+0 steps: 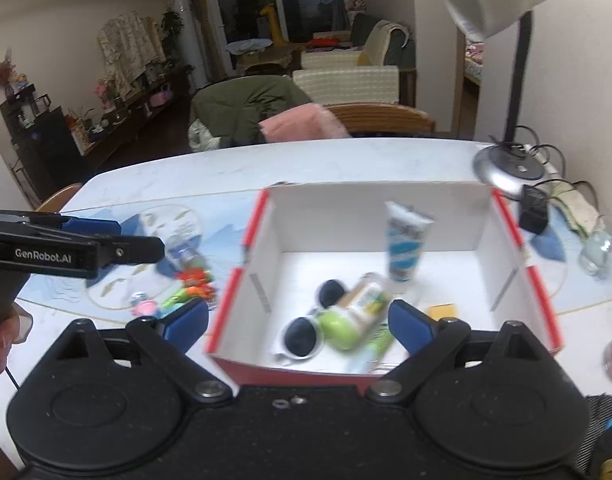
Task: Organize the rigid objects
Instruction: 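Withdraw both tools from the shoebox back over the mat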
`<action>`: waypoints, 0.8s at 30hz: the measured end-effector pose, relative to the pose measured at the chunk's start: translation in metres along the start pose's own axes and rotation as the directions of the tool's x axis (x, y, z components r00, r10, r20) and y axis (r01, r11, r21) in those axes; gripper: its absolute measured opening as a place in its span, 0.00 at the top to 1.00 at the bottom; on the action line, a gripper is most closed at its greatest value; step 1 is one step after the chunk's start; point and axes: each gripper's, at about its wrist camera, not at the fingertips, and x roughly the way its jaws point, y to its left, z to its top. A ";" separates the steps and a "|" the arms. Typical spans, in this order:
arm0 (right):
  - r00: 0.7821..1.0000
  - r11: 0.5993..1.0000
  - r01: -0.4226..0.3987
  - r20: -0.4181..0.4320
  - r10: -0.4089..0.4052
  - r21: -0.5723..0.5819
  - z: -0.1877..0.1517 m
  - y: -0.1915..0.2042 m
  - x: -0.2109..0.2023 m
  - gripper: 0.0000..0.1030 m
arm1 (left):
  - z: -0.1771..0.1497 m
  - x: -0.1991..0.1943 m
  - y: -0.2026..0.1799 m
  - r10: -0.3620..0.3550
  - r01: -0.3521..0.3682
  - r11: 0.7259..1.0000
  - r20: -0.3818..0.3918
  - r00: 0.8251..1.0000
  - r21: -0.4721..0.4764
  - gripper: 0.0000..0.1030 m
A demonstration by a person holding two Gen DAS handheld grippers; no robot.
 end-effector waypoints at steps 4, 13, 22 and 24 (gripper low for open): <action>1.000 1.000 -0.013 -0.013 0.013 -0.008 0.000 0.029 0.009 0.06 | -0.008 -0.011 0.035 0.045 -0.045 0.999 0.018 0.999 -0.011 0.00; 0.997 0.998 -0.055 -0.063 0.053 -0.037 -0.003 0.095 0.036 0.08 | -0.021 -0.014 0.109 0.107 -0.107 0.994 -0.003 0.994 -0.013 0.00; 0.988 0.990 -0.075 -0.146 0.057 -0.121 -0.011 0.152 0.073 0.16 | -0.039 0.010 0.154 0.100 -0.099 0.995 -0.033 0.994 0.019 0.00; 0.986 0.989 -0.074 -0.158 0.054 -0.129 -0.013 0.159 0.079 0.21 | -0.041 0.018 0.162 0.100 -0.099 0.995 -0.035 0.994 0.026 0.00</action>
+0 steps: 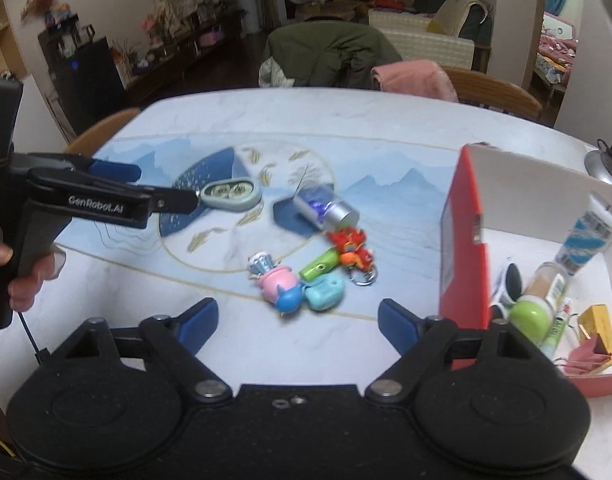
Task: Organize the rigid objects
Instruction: 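Withdraw both tools from the shoebox back over the mat, then grasp the white correction-tape dispenser with left tool while right grasps pink pig figurine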
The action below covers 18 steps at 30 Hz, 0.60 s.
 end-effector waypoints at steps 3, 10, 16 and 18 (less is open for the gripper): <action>1.000 1.000 0.000 -0.022 0.000 -0.027 0.000 0.007 0.009 0.26 | -0.003 0.015 0.008 0.012 -0.012 1.000 -0.006 1.000 0.026 0.00; 0.996 0.993 -0.037 -0.081 0.028 -0.111 0.004 0.023 0.035 0.35 | -0.003 0.048 0.020 -0.009 0.011 0.996 -0.025 1.000 0.090 0.00; 0.994 0.990 -0.020 -0.112 0.004 -0.138 0.012 0.027 0.059 0.46 | 0.002 0.074 0.030 0.001 0.003 0.992 -0.031 1.000 0.129 0.00; 0.994 0.987 -0.003 -0.111 -0.015 -0.163 0.014 0.029 0.065 0.48 | 0.004 0.080 0.033 -0.004 0.008 0.991 -0.032 0.999 0.132 0.00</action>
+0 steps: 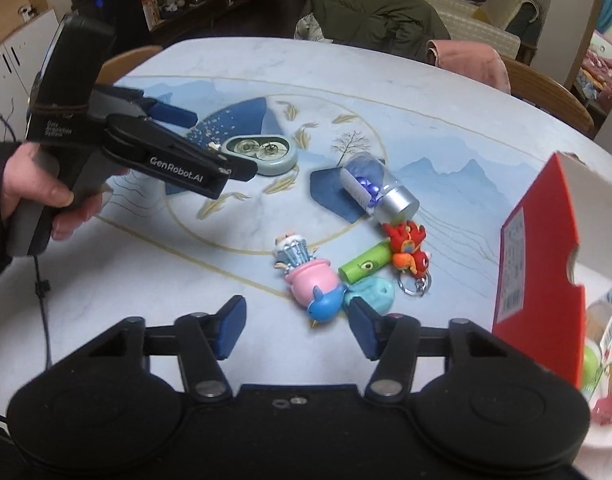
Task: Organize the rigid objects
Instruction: 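Grasp the white correction-tape dispenser with left tool while right grasps pink pig figurine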
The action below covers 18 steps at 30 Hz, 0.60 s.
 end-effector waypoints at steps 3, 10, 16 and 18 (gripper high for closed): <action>1.000 1.000 0.006 -0.003 -0.006 -0.028 0.006 0.001 0.007 0.48 | 0.002 0.009 0.004 -0.012 0.012 1.000 -0.001 1.000 0.007 0.00; 0.999 0.996 -0.004 -0.039 0.001 -0.090 0.015 0.003 0.028 0.51 | 0.004 0.027 0.011 -0.041 0.041 0.999 -0.013 0.999 0.021 0.00; 0.999 0.994 -0.020 -0.044 0.015 -0.112 0.016 0.001 0.035 0.51 | 0.003 0.035 0.013 -0.064 0.065 0.997 -0.007 0.998 0.034 0.01; 0.998 0.992 -0.027 -0.055 0.020 -0.125 0.017 0.001 0.038 0.52 | 0.003 0.038 0.012 -0.069 0.069 0.997 -0.012 0.998 0.037 0.01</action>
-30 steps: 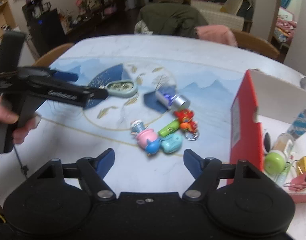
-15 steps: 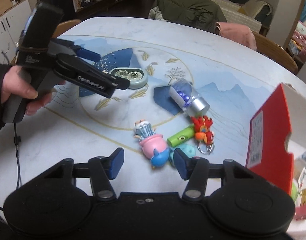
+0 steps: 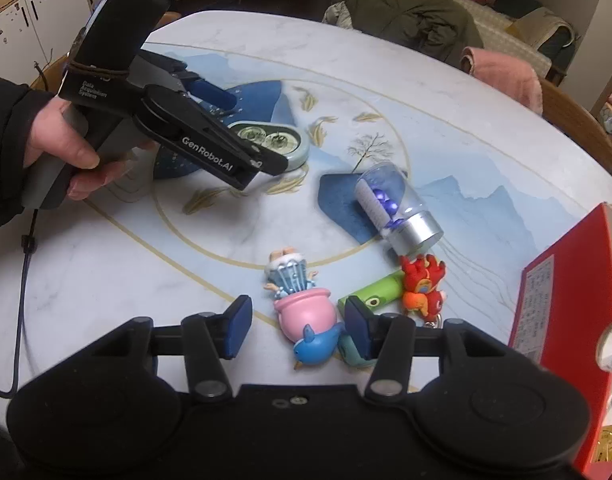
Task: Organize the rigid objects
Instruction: 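Grasp the white correction-tape dispenser with left tool while right grasps pink pig figurine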
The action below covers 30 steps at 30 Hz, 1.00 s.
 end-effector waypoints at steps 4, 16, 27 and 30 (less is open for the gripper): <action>1.000 0.999 -0.001 -0.021 0.000 -0.032 0.000 0.001 0.007 0.57 | 0.000 0.003 -0.002 0.000 0.000 1.000 0.007 1.000 0.019 0.03; 0.999 1.000 -0.009 -0.043 0.009 0.006 -0.006 0.006 0.020 0.66 | 0.000 -0.004 -0.016 -0.009 0.008 0.999 0.024 1.000 0.045 0.32; 1.000 0.995 0.006 -0.018 -0.004 0.104 -0.021 0.008 0.010 0.68 | -0.016 -0.022 -0.042 0.032 -0.032 0.999 -0.003 0.999 -0.023 0.33; 1.000 0.989 -0.014 -0.006 0.015 0.148 -0.028 0.005 0.001 0.68 | -0.023 -0.030 -0.049 0.022 -0.022 0.997 -0.008 1.000 -0.068 0.33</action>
